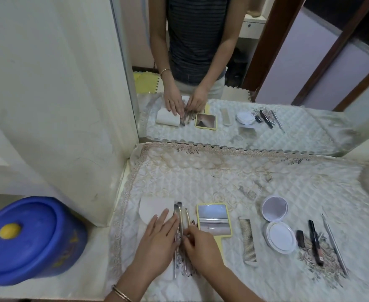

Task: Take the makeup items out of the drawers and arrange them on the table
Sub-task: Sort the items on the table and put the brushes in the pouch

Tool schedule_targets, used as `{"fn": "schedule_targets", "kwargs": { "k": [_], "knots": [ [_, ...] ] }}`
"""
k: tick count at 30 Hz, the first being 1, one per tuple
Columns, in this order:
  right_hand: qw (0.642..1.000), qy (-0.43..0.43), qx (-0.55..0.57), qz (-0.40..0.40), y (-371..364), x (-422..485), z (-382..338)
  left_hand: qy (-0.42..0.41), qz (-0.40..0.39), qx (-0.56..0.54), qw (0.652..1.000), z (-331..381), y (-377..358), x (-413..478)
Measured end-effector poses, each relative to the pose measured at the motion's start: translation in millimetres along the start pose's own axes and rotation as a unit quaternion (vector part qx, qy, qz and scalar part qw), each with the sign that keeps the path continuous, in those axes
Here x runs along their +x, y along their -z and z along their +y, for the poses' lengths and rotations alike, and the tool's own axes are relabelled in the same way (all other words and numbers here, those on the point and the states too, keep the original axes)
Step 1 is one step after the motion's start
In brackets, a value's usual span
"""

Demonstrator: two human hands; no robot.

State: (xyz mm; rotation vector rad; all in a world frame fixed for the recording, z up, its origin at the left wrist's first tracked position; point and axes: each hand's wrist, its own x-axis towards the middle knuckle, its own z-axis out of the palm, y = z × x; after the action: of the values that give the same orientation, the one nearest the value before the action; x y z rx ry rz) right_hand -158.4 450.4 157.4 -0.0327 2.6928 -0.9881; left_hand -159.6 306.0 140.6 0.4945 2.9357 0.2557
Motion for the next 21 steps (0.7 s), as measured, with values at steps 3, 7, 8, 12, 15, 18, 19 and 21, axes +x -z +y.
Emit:
{"fn": "schedule_targets", "kwargs": {
  "k": [3, 7, 8, 12, 15, 18, 19, 21],
  "knots": [
    [0.999, -0.005, 0.023, 0.041, 0.3, -3.7, 7.1, -0.002, 0.035, -0.011, 0.999, 6.2, -0.8, 0.9],
    [0.999, -0.032, 0.02, 0.019, 1.3, -3.0, 6.6, -0.014, 0.016, 0.009, 1.0, 11.1, -8.7, 0.1],
    [0.999, -0.039, 0.016, 0.011, 1.5, -2.1, 5.6, -0.015, 0.014, 0.014, 1.0, 10.3, -10.7, 0.7],
    [0.998, -0.054, 0.032, 0.029, 5.9, 1.9, 5.5, -0.043, 0.021, 0.021, 0.999, 7.5, -13.1, 3.8],
    [0.998, -0.044, 0.043, 0.016, 7.9, 2.2, 4.6, -0.055, 0.006, 0.019, 0.998, 7.3, -8.8, 4.7],
    [1.0, -0.01, 0.027, -0.002, 5.3, -0.5, 9.1, -0.037, 0.033, 0.006, 0.999, 8.9, -2.0, 2.0],
    [1.0, -0.002, 0.011, 0.004, 4.4, -2.4, 10.7, -0.029, 0.054, 0.0, 0.998, 8.7, -0.1, 0.0],
    [0.997, 0.041, -0.039, 0.055, 2.7, -5.7, 16.8, -0.009, 0.096, -0.01, 0.995, 5.0, 1.3, -5.0]
  ]
}}
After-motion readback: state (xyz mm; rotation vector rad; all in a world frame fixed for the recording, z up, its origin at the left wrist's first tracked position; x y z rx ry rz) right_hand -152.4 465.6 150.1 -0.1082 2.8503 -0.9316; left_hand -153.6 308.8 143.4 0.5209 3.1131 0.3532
